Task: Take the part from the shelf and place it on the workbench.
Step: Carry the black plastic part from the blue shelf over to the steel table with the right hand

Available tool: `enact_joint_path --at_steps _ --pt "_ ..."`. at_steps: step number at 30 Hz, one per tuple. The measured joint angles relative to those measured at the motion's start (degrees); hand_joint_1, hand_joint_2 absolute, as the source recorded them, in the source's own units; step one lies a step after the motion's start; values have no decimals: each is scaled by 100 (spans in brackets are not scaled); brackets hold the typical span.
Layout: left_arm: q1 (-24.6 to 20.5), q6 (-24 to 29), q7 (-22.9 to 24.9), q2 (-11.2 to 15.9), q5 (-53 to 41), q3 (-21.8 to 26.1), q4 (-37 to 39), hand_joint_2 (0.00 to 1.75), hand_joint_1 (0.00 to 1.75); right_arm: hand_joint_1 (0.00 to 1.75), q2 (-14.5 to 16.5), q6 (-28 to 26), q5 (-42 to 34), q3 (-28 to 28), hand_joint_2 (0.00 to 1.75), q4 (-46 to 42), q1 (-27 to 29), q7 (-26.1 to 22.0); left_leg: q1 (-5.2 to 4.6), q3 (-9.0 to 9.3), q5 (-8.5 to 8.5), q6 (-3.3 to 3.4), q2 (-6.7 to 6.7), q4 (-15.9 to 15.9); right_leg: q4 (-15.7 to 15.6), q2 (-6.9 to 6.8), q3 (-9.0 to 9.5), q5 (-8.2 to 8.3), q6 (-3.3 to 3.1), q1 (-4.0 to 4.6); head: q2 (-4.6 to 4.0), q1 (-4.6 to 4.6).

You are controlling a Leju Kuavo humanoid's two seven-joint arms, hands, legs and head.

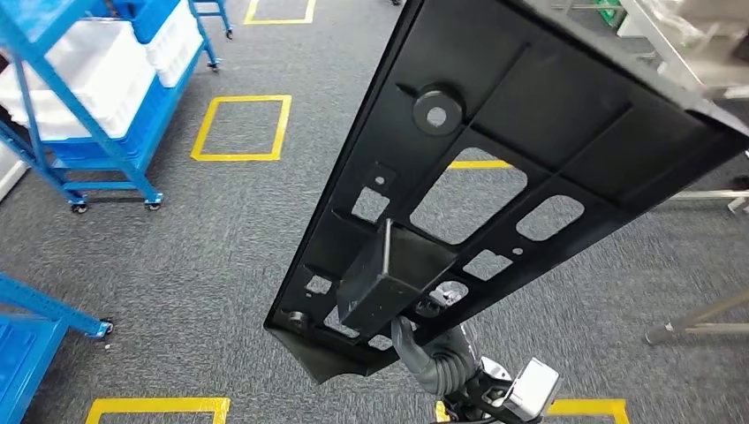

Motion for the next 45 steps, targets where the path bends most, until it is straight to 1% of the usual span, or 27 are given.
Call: enact_joint_path --at_steps 2,3,4,6,8,10,15,17,18,20,21,22,23,25,27,29,30,31,33,35,36,37,38,39,41,43,45 --pt "3 1 8 -1 -6 -3 1 175 0 175 -2 -3 4 -17 175 -9 63 -10 -1 -390 -336 2 -139 823 4 161 0 -1 -36 24 0 1" --pt "7 1 12 -1 -6 -3 1 175 0 175 -4 -3 5 -26 175 -9 98 -15 -4 -503 -350 11 -154 1022 10 252 3 -1 -42 38 0 1" --pt "8 1 15 0 -6 -3 1 175 0 175 -7 -3 7 -34 175 -9 127 -19 -5 -518 -249 28 -164 999 18 346 7 -1 -44 49 0 1" --pt "4 1 16 1 -6 -3 -1 175 0 175 -10 -3 7 -42 175 -10 155 -22 -8 -257 200 78 -282 318 36 520 18 -5 -38 54 0 1" --pt "-1 1 16 1 -5 -4 -1 175 0 175 -11 -2 9 -45 175 -11 165 -24 -3 19 486 121 -566 -374 60 664 -4 -1 2 51 0 0" --pt "-11 0 16 0 -4 -5 0 175 0 175 -14 0 12 -47 175 -13 174 -26 -13 93 505 145 -712 -585 71 766 -54 18 64 29 0 0" --pt "-23 -3 17 -2 -2 -5 1 175 0 175 -15 3 14 -50 175 -14 185 -27 -31 98 508 162 -663 -600 59 832 -78 39 109 3 0 1" --pt "-21 -5 27 -6 13 -5 0 175 0 175 -17 9 14 -56 175 -18 199 -29 -15 120 542 209 -566 -650 51 866 -87 51 157 4 0 1" --pt "-11 -4 31 -9 26 -5 0 175 0 175 -20 19 12 -59 175 -20 196 -33 -11 136 569 253 -462 -691 255 713 -192 -75 190 13 0 1" --pt "43 8 23 -9 50 -4 0 175 0 175 -36 50 -6 -61 175 -2 183 -51 -12 158 595 317 -166 -753 1117 298 -603 -470 248 6 0 2" --pt "67 17 14 -7 54 -3 1 175 0 175 -46 67 -18 -61 175 15 173 -63 -24 161 590 327 -28 -759 1420 119 -744 -583 276 -5 0 3" --pt "82 28 4 -4 55 -3 1 175 0 175 -56 80 -30 -61 175 32 173 -74 -28 167 577 319 80 -755 1383 65 -704 -511 290 -24 0 3" --pt "82 37 -1 -5 55 -3 0 175 0 175 -62 91 -36 -62 175 40 172 -81 -27 178 564 303 139 -748 987 -7 -475 -319 288 -28 0 3" --pt "82 54 -9 -5 56 -3 -1 175 0 175 -70 109 -43 -62 175 50 158 -92 -41 207 527 252 238 -728 227 -259 -48 -88 238 2 0 2" --pt "82 63 -16 -3 63 -3 -1 175 0 175 -74 120 -52 -62 175 59 140 -101 -59 233 495 188 315 -719 -9 -363 77 -82 179 46 0 2" --pt "77 67 -21 -2 83 -3 -2 175 0 175 -80 126 -61 -62 175 67 133 -105 -56 265 468 123 404 -724 -18 -238 73 -67 133 55 0 2" --pt "73 69 -22 -2 93 -2 -2 175 0 175 -83 128 -63 -62 175 70 133 -107 -45 270 426 90 375 -692 -32 -176 77 -56 107 44 0 2" --pt "69 71 -25 -2 101 -2 -2 175 0 175 -85 129 -65 -61 175 73 127 -107 -32 233 335 62 281 -576 -46 -113 82 -44 73 29 0 2" --pt "75 72 -31 -2 111 3 -1 175 0 175 -87 132 -70 -51 175 83 109 -107 -11 -25 -7 26 -3 19 -60 0 88 -28 17 9 0 1" --pt "97 70 -36 -2 120 8 0 175 0 175 -87 135 -76 -37 175 106 99 -106 -10 -428 -332 17 -131 841 -57 136 89 -25 -11 20 0 1" --pt "108 68 -36 -2 124 10 0 175 0 175 -88 136 -78 -33 175 119 99 -106 -10 -561 -363 18 -148 1075 -55 215 93 -25 -14 26 0 1" --pt "115 67 -37 -2 126 11 0 175 0 175 -89 139 -79 -32 175 132 99 -106 -10 -595 -272 25 -156 1084 -52 296 101 -25 -13 29 0 1" --pt "116 65 -37 -2 127 12 -1 175 0 175 -91 143 -80 -31 175 142 99 -106 -8 -515 -76 36 -176 844 -48 375 111 -27 -10 29 0 1" --pt "113 63 -37 -2 128 13 -1 175 0 175 -93 149 -81 -29 175 147 98 -106 -1 -355 173 48 -245 441 -40 450 120 -31 -2 26 0 1" --pt "103 61 -37 -2 127 13 -1 175 0 175 -96 163 -84 -23 175 154 86 -106 14 -46 494 83 -484 -315 -4 586 107 -43 43 35 0 1" --pt "89 58 -37 -2 128 13 0 175 0 175 -99 183 -87 -15 175 159 69 -106 7 52 531 135 -592 -567 14 697 64 -33 115 31 0 1" --pt "68 57 -30 -5 137 14 -1 175 0 175 -103 211 -92 -11 175 164 52 -106 6 57 557 215 -483 -597 12 747 28 -17 188 13 0 1"
